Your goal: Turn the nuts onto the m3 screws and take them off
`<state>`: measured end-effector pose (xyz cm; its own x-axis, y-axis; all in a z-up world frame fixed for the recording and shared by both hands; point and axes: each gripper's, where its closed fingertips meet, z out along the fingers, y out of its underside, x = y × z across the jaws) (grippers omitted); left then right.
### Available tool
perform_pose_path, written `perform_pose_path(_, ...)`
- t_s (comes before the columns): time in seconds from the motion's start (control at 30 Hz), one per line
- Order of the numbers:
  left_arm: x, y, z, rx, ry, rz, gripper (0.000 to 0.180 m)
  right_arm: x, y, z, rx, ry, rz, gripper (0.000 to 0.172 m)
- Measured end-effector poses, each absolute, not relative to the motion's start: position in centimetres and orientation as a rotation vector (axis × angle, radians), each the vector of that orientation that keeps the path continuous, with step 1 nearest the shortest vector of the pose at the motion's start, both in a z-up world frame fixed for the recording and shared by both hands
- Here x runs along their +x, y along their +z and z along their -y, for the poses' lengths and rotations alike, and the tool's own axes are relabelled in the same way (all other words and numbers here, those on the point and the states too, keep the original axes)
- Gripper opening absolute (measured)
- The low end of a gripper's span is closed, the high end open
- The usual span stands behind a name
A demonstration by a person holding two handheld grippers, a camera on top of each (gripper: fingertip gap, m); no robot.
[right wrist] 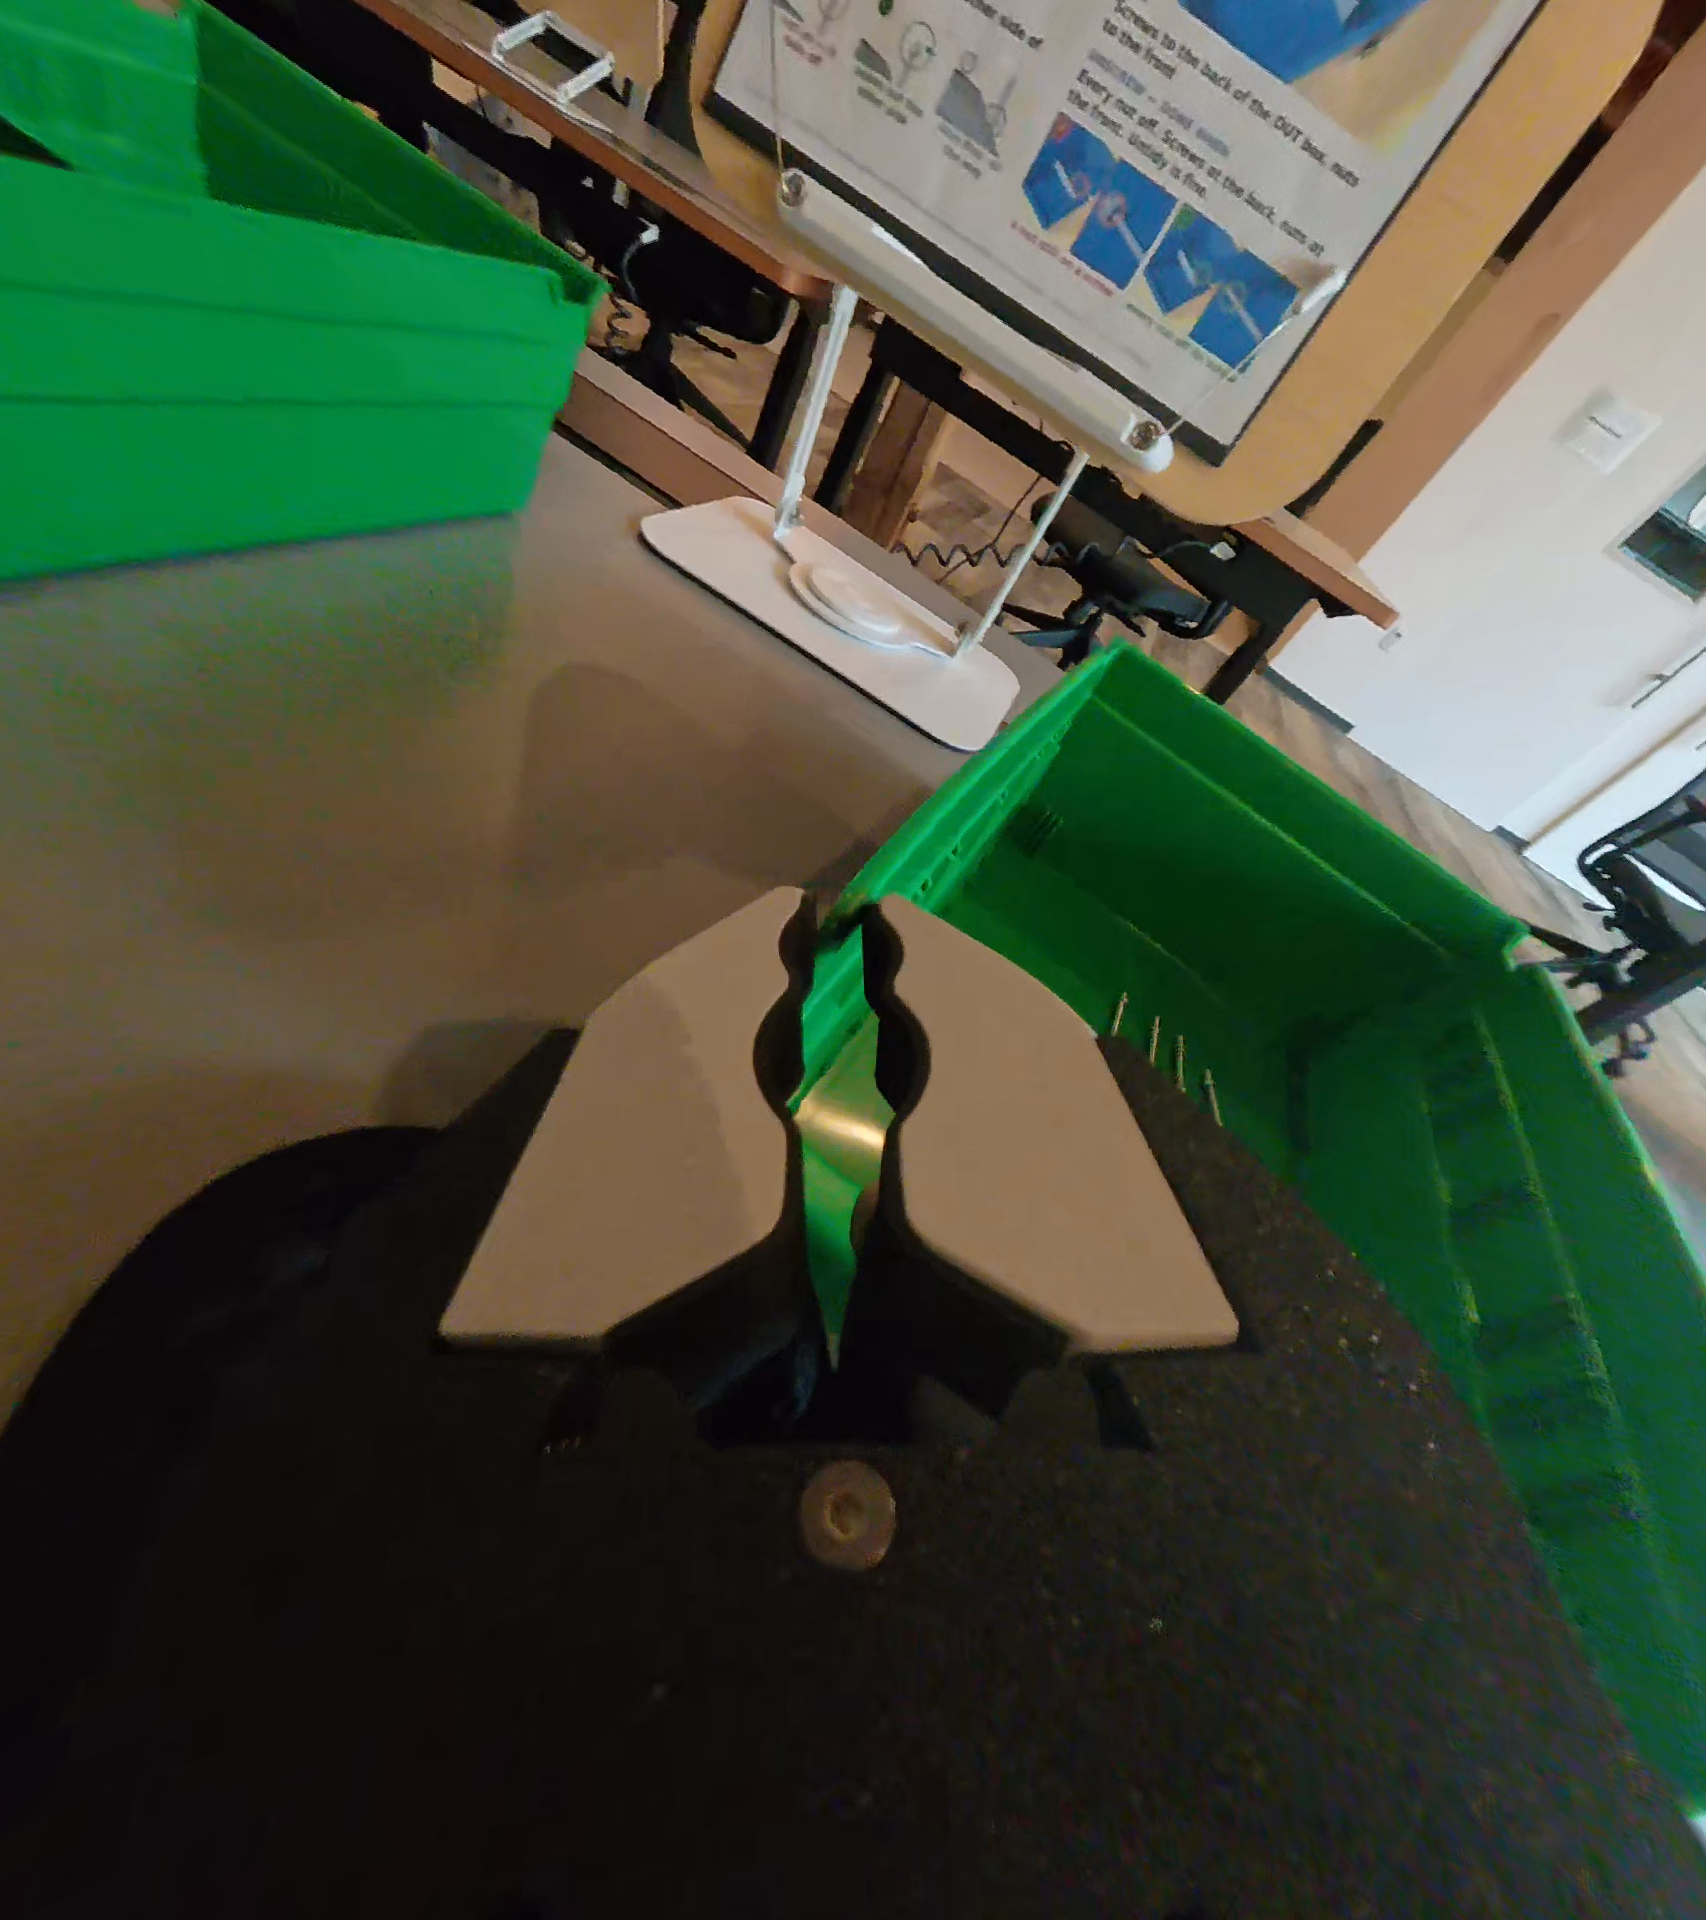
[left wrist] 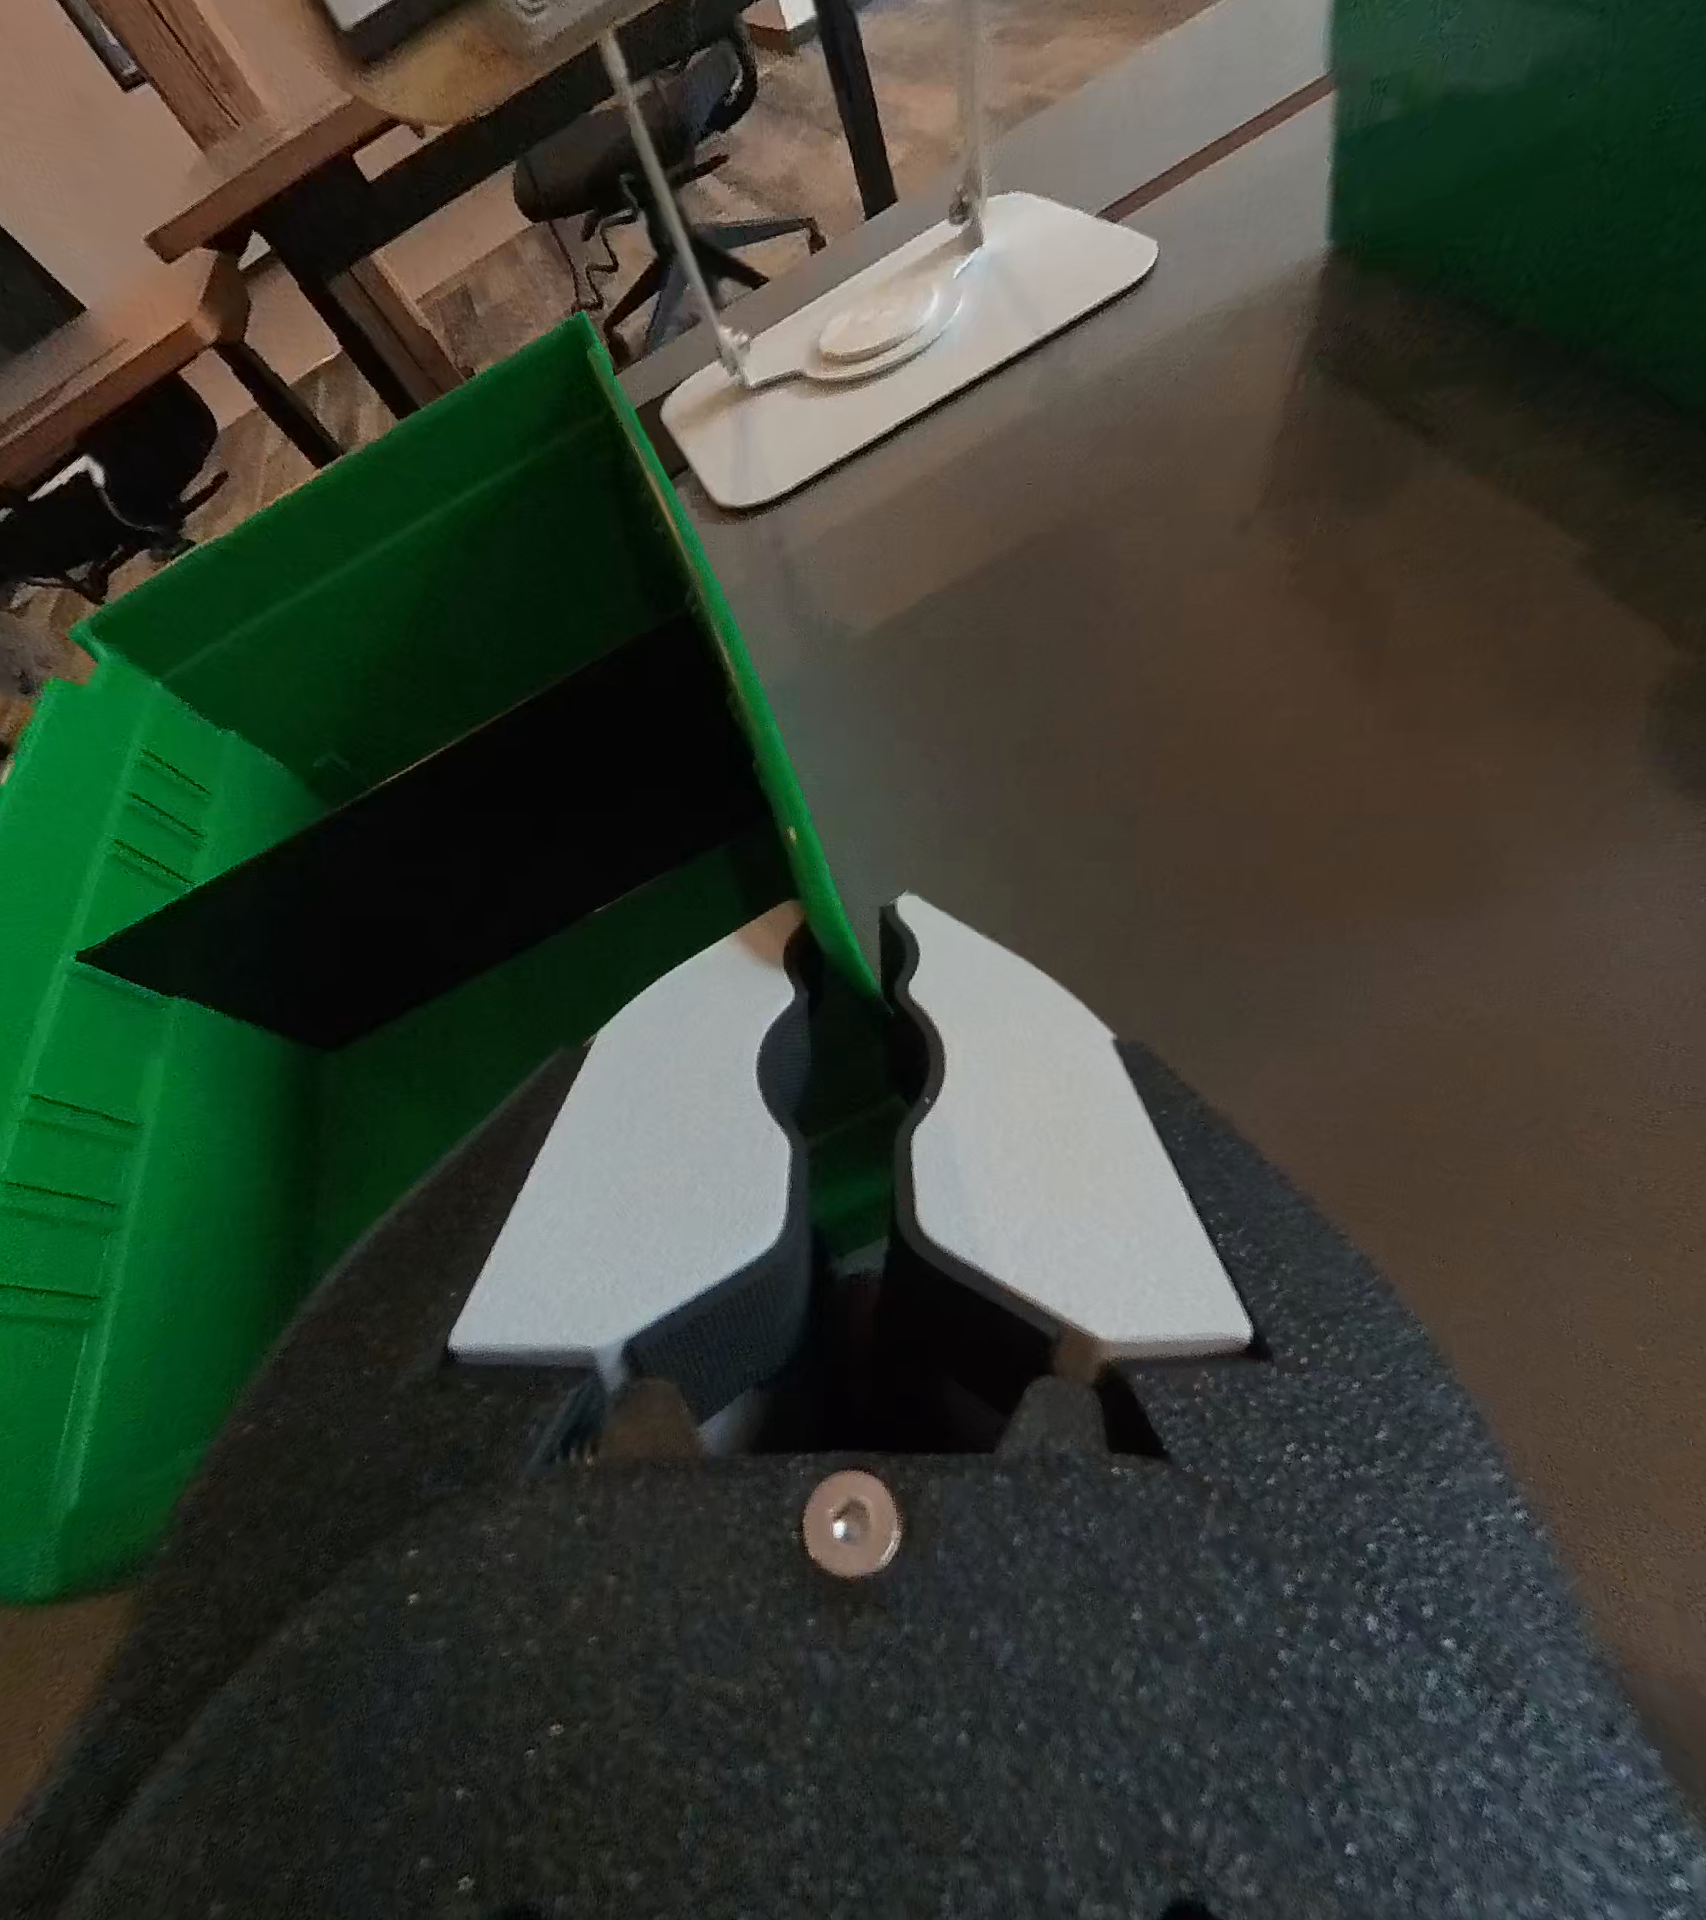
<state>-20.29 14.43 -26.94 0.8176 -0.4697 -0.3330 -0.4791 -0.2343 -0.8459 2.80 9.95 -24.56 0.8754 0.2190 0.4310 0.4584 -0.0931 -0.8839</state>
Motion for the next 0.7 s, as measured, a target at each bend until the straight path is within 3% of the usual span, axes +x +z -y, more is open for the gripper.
perform_pose_path(0.7,-11.9,-27.1,-13.5,-1.880,-0.209,-0.747,0.018,-8.0,-24.5,-11.5,-1.663,-0.039,0.582,0.008)
